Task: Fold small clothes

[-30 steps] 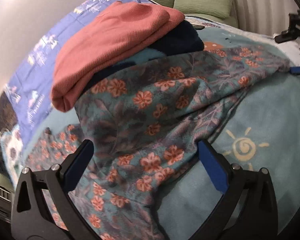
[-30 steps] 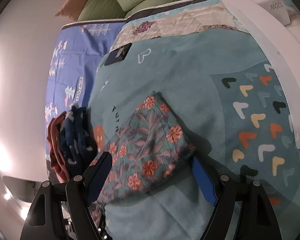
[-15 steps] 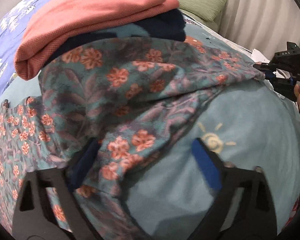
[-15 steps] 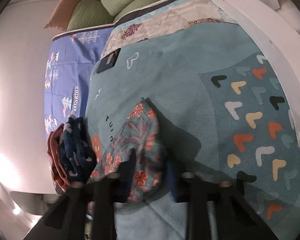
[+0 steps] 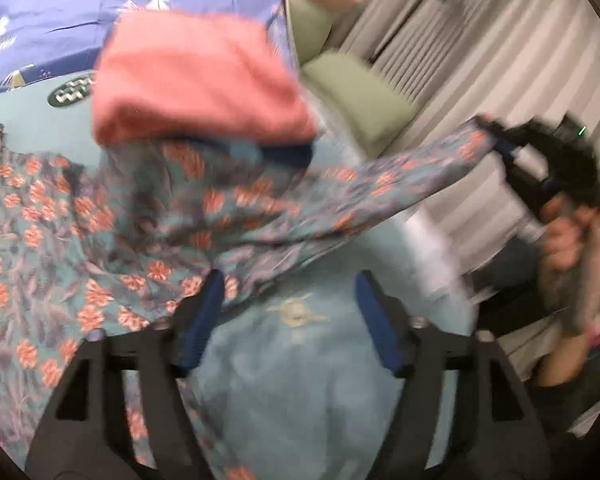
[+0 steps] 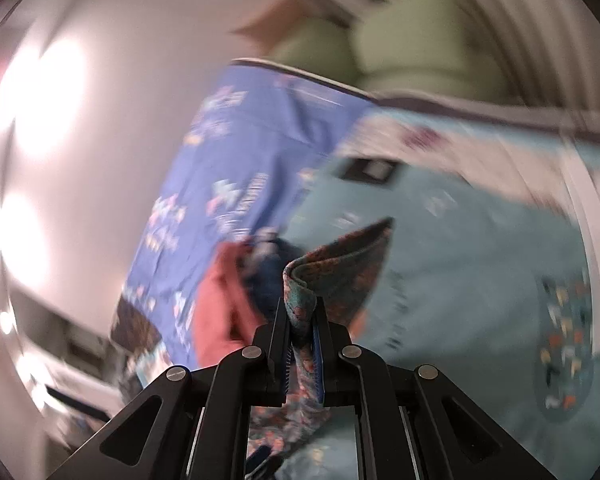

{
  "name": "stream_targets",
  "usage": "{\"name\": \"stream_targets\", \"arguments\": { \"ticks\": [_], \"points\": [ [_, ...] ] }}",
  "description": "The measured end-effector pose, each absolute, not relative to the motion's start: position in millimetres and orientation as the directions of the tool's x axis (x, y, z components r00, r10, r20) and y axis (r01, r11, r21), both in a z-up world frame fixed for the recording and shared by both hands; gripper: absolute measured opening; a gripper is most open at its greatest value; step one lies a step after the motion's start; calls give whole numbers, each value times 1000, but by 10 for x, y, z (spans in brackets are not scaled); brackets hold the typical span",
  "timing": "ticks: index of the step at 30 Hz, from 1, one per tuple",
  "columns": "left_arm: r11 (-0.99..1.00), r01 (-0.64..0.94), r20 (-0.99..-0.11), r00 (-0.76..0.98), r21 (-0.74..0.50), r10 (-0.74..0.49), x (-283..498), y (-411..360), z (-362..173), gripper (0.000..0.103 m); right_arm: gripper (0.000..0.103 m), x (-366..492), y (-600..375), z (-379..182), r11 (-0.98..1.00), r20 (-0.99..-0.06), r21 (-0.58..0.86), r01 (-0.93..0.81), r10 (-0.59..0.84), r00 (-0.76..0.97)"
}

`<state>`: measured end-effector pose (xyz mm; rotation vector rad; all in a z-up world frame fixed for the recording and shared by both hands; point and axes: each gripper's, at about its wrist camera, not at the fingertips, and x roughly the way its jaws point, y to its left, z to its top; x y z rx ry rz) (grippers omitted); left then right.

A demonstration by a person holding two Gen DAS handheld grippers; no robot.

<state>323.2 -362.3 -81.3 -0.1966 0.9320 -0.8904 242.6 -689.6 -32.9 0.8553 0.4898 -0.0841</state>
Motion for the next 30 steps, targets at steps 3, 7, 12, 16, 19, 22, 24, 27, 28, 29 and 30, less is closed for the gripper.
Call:
{"name": "stream_targets", "arguments": {
  "ticks": [3, 7, 12, 16, 19, 22, 24, 27, 28, 29, 30],
  "points": [
    [600, 524, -529, 299, -605, -794, 3311, -3187, -451, 78, 8, 2480, -6338, 98, 781, -406, 605, 153, 138, 903],
    [576, 427, -471, 332, -698, -817, 3495, -2656, -87, 80, 8, 2439, -5509, 255, 843, -356, 536, 34, 190, 915],
    [595, 392, -474, 367, -702, -800, 3576, -2234, 59, 83, 8, 2376, -4377, 119, 946, -348, 319, -53, 169, 922],
    [529, 326, -433, 325, -784, -841, 3611, -1934, -80, 83, 8, 2379, -3685, -85, 968, -355, 227, -104, 182, 917],
    [511, 305, -416, 324, -804, -849, 3590, -1715, -89, 83, 8, 2450, -3327, -208, 972, -387, 182, -150, 212, 897],
    [510, 290, -416, 328, -810, -848, 3600, -1570, -133, 83, 8, 2497, -3069, -266, 974, -401, 143, -176, 220, 889],
    [535, 273, -438, 346, -799, -830, 3606, -1481, -162, 83, 8, 2519, -2903, -296, 975, -415, 102, -198, 222, 882],
    [521, 238, -431, 343, -820, -835, 3637, -1371, -254, 83, 8, 2518, -2712, -342, 974, -424, 59, -219, 223, 878],
    [514, 232, -426, 342, -825, -838, 3639, -1339, -272, 83, 8, 2512, -2659, -360, 975, -421, 39, -218, 214, 882],
    [513, 229, -424, 343, -827, -838, 3642, -1306, -286, 83, 8, 2503, -2618, -371, 977, -418, 18, -214, 202, 886],
    [524, 226, -431, 357, -821, -829, 3646, -1272, -303, 82, 8, 2497, -2559, -397, 978, -415, -15, -207, 182, 891]
  ]
}}
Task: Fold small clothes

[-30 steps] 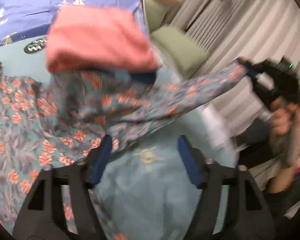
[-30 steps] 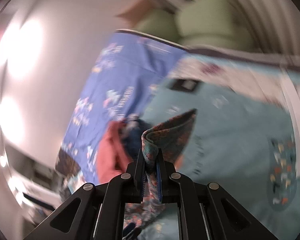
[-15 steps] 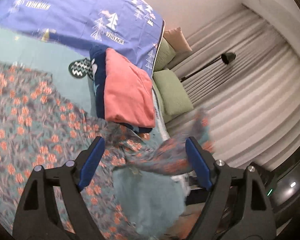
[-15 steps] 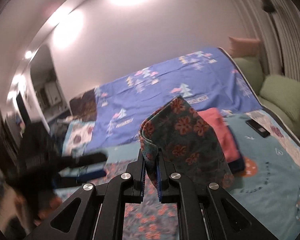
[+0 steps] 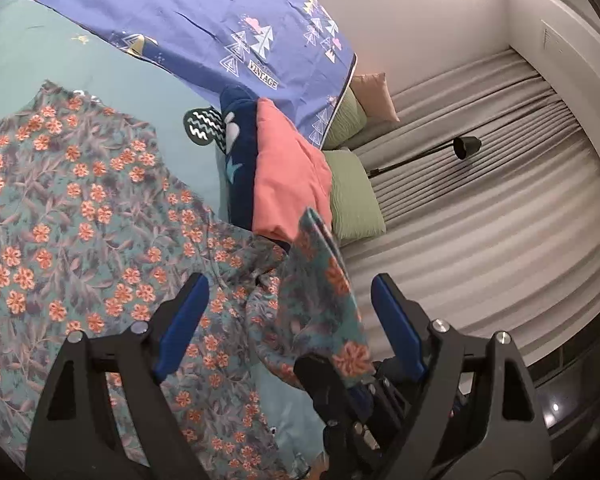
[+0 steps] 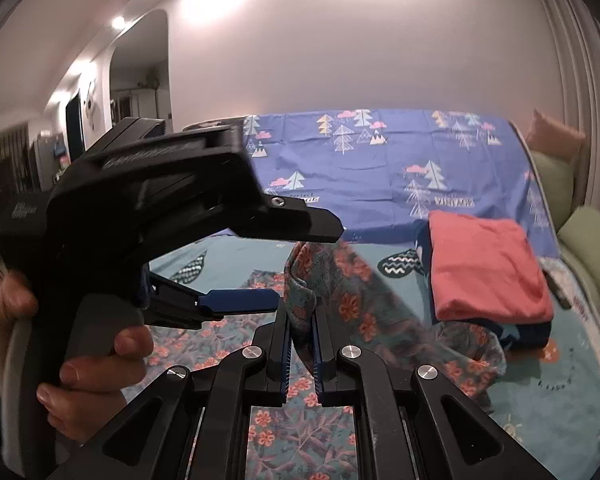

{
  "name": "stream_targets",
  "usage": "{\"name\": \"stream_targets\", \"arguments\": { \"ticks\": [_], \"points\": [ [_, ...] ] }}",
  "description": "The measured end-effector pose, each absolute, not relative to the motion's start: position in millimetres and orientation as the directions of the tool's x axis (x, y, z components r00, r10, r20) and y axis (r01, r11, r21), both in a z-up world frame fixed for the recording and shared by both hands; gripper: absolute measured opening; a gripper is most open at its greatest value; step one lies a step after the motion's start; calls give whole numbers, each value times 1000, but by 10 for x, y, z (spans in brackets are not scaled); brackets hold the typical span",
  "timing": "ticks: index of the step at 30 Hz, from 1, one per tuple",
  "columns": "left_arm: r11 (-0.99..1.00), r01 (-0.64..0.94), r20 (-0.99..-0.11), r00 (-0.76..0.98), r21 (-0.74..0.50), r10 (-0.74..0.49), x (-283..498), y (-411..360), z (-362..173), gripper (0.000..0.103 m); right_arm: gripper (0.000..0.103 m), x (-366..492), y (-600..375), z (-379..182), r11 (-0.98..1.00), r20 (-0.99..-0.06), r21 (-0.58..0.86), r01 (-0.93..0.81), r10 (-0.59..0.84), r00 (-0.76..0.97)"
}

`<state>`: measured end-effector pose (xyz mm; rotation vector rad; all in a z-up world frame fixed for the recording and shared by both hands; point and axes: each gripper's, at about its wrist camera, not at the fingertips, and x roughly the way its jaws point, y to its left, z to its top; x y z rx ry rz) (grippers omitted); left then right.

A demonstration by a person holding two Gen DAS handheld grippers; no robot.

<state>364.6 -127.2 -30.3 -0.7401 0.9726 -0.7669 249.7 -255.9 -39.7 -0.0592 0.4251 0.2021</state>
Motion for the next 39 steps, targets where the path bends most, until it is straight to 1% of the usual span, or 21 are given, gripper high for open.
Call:
{"name": "stream_targets", "arguments": {
  "ticks": [1, 3, 4, 5, 6, 7, 8, 9, 10, 16, 19, 24, 29, 35, 39],
  "points": [
    [538, 219, -442, 369, -814, -818, 3639, -1243, -313, 73, 8, 2444, -2492, -416, 978, -413, -32, -206, 175, 894],
    [543, 196, -454, 365, -816, -813, 3655, -1207, -372, 64, 8, 2408, -2382, -447, 976, -413, -71, -206, 159, 897],
    [525, 184, -446, 343, -831, -827, 3671, -1188, -425, 54, 8, 2391, -2316, -471, 974, -411, -101, -205, 147, 900],
    [514, 177, -441, 331, -839, -834, 3676, -1170, -457, 49, 8, 2372, -2262, -490, 971, -409, -124, -204, 137, 902],
    [511, 171, -442, 324, -842, -837, 3677, -1146, -492, 40, 8, 2360, -2200, -513, 968, -409, -144, -206, 131, 903],
    [514, 172, -442, 331, -840, -833, 3666, -1115, -501, 27, 8, 2358, -2135, -540, 964, -411, -163, -208, 126, 903],
    [520, 178, -443, 343, -835, -828, 3657, -1084, -501, 22, 8, 2363, -2082, -558, 962, -412, -177, -210, 121, 903],
    [525, 186, -442, 354, -830, -824, 3650, -1048, -495, 14, 8, 2343, -2011, -578, 959, -411, -189, -212, 118, 904],
    [525, 192, -435, 367, -829, -822, 3650, -987, -483, 10, 8, 2341, -1949, -590, 956, -411, -201, -214, 116, 904],
    [534, 204, -410, 441, -820, -798, 3678, -609, -301, 9, 8, 2400, -1602, -521, 946, -396, -214, -241, 142, 907],
    [536, 208, -396, 473, -818, -787, 3686, -364, -214, 9, 8, 2462, -1426, -453, 942, -395, -200, -270, 175, 902],
    [544, 193, -388, 515, -817, -764, 3695, 23, -227, 9, 8, 2572, -1120, -430, 924, -390, -223, -310, 207, 897],
    [535, 143, -390, 535, -833, -750, 3702, 407, -502, 9, 8, 2709, -838, -624, 908, -431, -221, -355, 236, 871],
    [520, 79, -391, 566, -850, -726, 3664, 758, -1000, 8, 10, 2889, -666, -968, 900, -512, -193, -392, 249, 822],
    [489, 24, -389, 574, -872, -721, 3594, 933, -1387, 7, 14, 2963, -658, -1210, 894, -588, -123, -431, 285, 757]
  ]
}}
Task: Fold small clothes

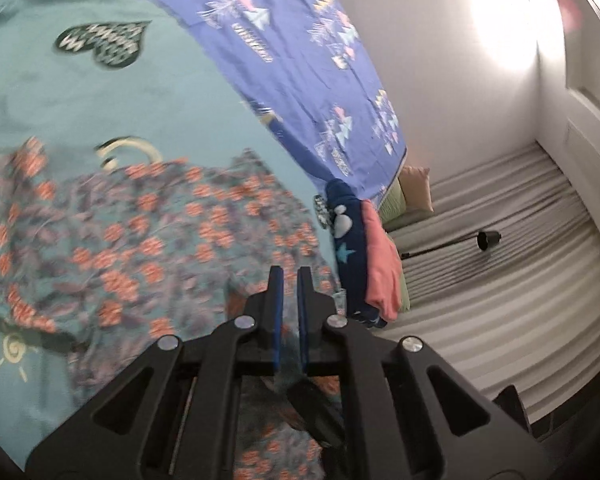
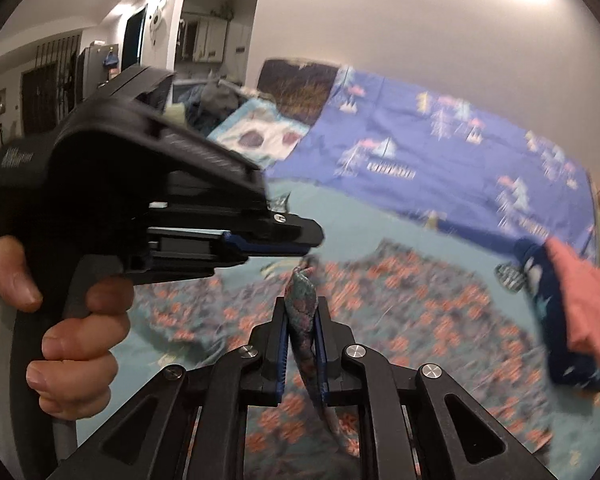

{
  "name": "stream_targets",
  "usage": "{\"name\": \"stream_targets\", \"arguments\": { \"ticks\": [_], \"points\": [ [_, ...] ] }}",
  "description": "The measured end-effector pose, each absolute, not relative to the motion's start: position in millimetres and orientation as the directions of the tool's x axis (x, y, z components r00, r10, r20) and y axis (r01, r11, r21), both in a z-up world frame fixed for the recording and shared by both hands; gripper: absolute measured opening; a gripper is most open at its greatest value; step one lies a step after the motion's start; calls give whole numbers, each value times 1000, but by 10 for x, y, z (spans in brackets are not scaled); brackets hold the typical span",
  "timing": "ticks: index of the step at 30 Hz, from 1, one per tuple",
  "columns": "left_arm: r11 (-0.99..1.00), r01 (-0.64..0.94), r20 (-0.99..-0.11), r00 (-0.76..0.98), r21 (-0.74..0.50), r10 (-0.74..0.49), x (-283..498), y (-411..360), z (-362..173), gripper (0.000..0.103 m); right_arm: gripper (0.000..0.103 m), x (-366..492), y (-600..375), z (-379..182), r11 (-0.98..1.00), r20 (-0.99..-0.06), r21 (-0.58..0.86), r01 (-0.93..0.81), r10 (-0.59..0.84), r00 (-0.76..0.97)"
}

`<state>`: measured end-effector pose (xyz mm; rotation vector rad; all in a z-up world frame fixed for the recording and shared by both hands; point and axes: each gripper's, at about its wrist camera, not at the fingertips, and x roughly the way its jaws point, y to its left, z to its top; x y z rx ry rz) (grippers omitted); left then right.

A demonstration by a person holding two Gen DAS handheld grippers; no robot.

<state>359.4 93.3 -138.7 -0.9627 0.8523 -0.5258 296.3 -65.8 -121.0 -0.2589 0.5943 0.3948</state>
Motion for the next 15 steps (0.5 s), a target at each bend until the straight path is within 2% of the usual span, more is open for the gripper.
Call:
{"name": "stream_targets", "arguments": {
  "ticks": [4, 8, 10, 13, 15],
  "points": [
    [463, -41, -399, 578, -885, -711, 3514, 1141, -1743, 7, 16, 2947, -842, -1346, 876, -656, 19, -481, 374, 655],
    [459, -81, -415, 586, -885, -696, 3398, 1309, -1969, 7, 21, 2925, -1316, -1328, 873, -671, 161, -460, 439, 598],
    [455, -104, -424, 587, -884, -690, 3337, 1391, -2072, 7, 26, 2944, -1569, -1290, 882, -679, 185, -434, 434, 593],
    [415, -132, -407, 593, -900, -695, 3287, 1469, -2195, 7, 28, 3015, -1980, -1193, 918, -676, 154, -366, 368, 638],
    [407, -135, -403, 589, -904, -700, 3283, 1460, -2239, 7, 29, 3069, -2195, -1149, 904, -663, 247, -348, 420, 620]
  ]
}}
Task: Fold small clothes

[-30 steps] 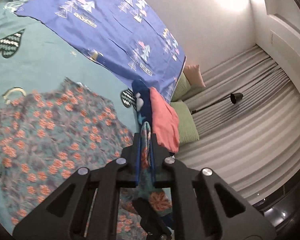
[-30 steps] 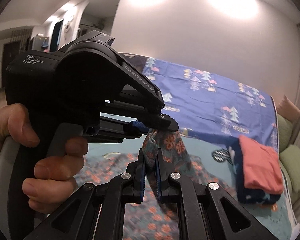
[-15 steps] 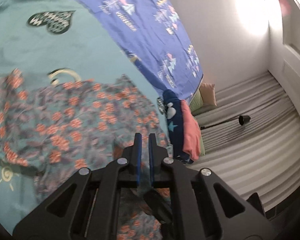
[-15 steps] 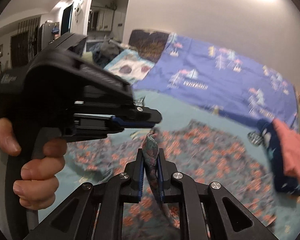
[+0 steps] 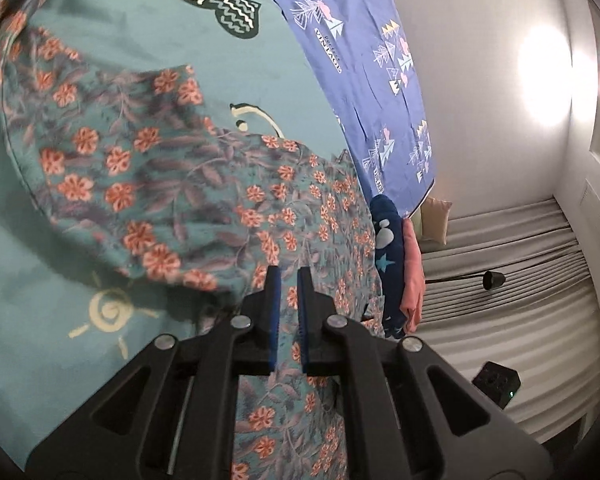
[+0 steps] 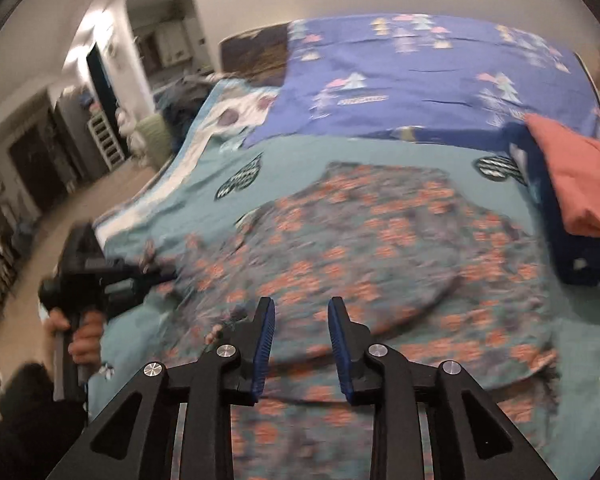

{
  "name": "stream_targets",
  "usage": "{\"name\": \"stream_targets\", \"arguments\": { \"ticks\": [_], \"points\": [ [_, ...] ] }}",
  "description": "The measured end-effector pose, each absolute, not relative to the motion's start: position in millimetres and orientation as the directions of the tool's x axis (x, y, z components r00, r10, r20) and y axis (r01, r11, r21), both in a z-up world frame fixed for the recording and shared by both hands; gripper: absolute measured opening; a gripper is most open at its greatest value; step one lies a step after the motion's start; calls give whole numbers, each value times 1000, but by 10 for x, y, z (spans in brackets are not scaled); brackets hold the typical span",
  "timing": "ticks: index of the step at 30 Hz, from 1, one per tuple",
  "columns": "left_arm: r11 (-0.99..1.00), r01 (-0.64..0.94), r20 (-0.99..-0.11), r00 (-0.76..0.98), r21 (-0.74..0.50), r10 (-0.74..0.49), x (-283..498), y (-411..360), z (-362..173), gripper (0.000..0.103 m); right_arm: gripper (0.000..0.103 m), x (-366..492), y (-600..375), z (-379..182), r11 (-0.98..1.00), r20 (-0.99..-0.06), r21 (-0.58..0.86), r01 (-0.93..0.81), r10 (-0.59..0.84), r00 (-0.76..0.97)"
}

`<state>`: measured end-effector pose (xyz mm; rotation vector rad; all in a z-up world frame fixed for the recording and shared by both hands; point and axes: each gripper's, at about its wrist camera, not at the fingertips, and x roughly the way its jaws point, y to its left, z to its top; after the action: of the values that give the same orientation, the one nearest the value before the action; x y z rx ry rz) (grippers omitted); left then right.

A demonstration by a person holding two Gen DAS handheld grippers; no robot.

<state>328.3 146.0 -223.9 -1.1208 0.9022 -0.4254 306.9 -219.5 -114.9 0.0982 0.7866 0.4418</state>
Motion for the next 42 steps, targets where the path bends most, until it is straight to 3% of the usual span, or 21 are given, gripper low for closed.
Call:
{"name": "stream_targets", "arguments": {
  "ticks": [3, 5, 7, 11, 15, 21, 25, 29, 30, 31, 32, 39, 41, 42],
  "points": [
    [422, -144, -427, 552, -895, -717, 3317, 1332, -2228, 8, 29, 3091, -2185, -1189, 880, -682, 294, -374, 467, 563],
    [410, -121, -411, 509, -904, -756, 3335, 1223, -2187, 18, 29, 3033, -2022, -1258, 885, -710, 220, -411, 434, 555],
    [432, -105, -424, 492, -896, -760, 3323, 1125, -2099, 45, 29, 3033, -1876, -1395, 871, -740, 214, -442, 440, 509],
    [462, -82, -444, 467, -883, -765, 3314, 1032, -1992, 50, 29, 3091, -1476, -1631, 838, -769, 232, -494, 469, 434],
    [483, -108, -477, 445, -869, -758, 3311, 1085, -2018, 67, 29, 2970, -1104, -1688, 756, -747, 282, -590, 560, 359],
    [464, -142, -480, 398, -874, -782, 3207, 1168, -2212, 73, 30, 2616, -978, -1735, 717, -760, 196, -668, 542, 359],
    [504, -129, -511, 381, -854, -770, 3090, 1100, -2236, 74, 40, 2556, -1496, -1644, 777, -737, 227, -587, 531, 418],
    [465, -138, -482, 358, -874, -800, 3050, 1075, -2262, 75, 49, 2436, -2010, -1539, 830, -729, 226, -510, 491, 477],
    [460, -133, -476, 354, -878, -805, 3061, 1060, -2267, 71, 50, 2431, -2077, -1522, 837, -727, 232, -496, 488, 482],
    [473, -122, -485, 333, -872, -809, 3088, 1025, -2279, 57, 50, 2426, -2180, -1513, 841, -724, 253, -478, 492, 484],
    [487, -117, -498, 308, -866, -811, 3119, 989, -2295, 53, 51, 2422, -2285, -1507, 839, -715, 289, -461, 509, 479],
    [428, -192, -468, 318, -883, -824, 3268, 944, -2309, 49, 55, 2383, -2626, -1450, 822, -644, 421, -383, 568, 512],
    [450, -183, -486, 334, -874, -807, 3294, 906, -2254, 31, 55, 2392, -2636, -1448, 814, -634, 441, -379, 581, 510],
    [460, -174, -491, 338, -871, -803, 3312, 889, -2229, 16, 56, 2392, -2636, -1445, 810, -632, 446, -380, 586, 508]
  ]
}}
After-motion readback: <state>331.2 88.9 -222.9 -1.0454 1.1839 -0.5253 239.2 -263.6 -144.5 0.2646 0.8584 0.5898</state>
